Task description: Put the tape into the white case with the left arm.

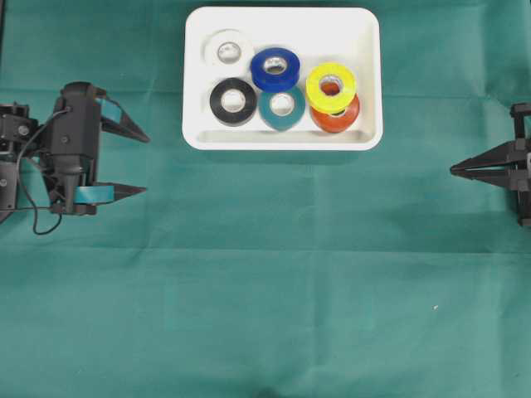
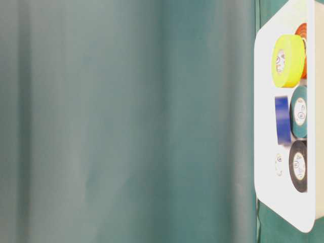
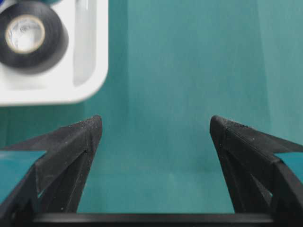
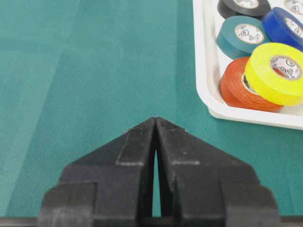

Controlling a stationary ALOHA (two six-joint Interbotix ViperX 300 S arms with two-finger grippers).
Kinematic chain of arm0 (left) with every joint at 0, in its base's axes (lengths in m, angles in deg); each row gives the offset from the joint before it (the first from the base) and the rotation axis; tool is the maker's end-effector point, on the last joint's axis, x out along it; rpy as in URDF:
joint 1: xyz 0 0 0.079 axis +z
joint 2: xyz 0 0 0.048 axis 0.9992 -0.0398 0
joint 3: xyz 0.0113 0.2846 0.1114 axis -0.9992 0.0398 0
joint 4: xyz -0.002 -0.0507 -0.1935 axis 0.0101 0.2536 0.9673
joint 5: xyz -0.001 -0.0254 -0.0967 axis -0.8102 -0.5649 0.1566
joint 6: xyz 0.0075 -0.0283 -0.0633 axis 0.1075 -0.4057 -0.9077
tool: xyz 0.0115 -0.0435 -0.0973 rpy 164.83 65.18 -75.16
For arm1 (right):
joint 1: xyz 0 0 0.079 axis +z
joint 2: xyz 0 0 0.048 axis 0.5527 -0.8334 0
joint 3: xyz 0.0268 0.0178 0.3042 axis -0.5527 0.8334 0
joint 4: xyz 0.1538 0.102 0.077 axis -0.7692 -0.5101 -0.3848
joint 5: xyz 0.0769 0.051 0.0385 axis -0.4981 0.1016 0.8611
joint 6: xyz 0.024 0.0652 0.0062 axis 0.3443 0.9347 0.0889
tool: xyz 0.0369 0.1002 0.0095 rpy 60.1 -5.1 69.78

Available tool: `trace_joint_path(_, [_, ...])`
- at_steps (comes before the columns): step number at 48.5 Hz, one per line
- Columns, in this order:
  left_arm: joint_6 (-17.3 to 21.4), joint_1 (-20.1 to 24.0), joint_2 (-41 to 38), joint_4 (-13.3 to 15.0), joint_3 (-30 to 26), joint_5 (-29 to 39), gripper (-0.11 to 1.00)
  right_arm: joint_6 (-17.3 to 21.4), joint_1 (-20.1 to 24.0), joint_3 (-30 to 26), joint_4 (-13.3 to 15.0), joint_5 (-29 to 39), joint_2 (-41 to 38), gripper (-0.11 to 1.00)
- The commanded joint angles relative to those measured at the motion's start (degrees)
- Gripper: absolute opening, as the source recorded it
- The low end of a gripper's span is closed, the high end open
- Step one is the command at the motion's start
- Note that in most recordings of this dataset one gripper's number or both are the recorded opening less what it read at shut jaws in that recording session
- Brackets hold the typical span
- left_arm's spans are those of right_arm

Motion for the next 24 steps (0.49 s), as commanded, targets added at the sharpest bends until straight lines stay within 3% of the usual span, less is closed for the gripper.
trace_joint_path(1, [-0.1, -0.2, 1.1, 0.1, 0.3, -0.9, 0.99, 0.0, 0.0, -0.7, 0.0, -0.6, -0.4, -0.09])
trace_joint_path(24, [-0.1, -0.5, 1.5, 0.1, 1.6, -3.7, 0.99, 0.0, 0.0, -0.7, 0.0, -0.6, -0.4, -0.09])
